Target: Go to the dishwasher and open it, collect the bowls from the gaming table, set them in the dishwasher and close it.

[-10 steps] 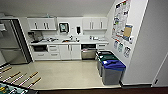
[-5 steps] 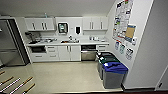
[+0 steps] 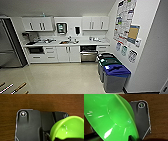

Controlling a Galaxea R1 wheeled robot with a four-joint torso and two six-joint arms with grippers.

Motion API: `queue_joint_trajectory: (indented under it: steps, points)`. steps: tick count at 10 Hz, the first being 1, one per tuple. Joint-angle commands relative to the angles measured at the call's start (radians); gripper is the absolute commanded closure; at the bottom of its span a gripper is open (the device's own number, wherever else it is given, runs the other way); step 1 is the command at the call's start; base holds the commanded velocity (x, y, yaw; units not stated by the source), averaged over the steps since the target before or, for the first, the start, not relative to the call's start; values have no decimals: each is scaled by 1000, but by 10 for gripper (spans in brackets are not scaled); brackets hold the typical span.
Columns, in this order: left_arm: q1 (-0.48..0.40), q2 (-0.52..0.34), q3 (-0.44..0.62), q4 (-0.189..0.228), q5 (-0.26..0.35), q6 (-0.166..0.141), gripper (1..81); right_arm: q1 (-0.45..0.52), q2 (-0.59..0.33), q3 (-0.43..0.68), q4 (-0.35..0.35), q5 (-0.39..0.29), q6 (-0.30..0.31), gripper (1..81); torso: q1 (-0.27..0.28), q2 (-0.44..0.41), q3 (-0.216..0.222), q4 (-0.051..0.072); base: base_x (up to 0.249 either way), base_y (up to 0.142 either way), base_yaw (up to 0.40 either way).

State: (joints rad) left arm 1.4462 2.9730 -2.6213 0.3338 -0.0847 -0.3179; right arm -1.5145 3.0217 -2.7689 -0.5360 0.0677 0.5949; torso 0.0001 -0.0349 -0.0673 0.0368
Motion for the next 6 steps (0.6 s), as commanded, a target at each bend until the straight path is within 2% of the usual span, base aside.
queue_joint_trajectory:
  steps: [1, 6]
  points:
    - [-56, -5, 4, 5, 36, 0, 811, 46, 4, 2, -13, -39, -7, 811, 0, 0, 0, 0, 207, 0, 0]
    - [-56, -5, 4, 5, 36, 0, 811, 49, 4, 3, -13, -39, -7, 811, 0, 0, 0, 0, 206, 0, 0]
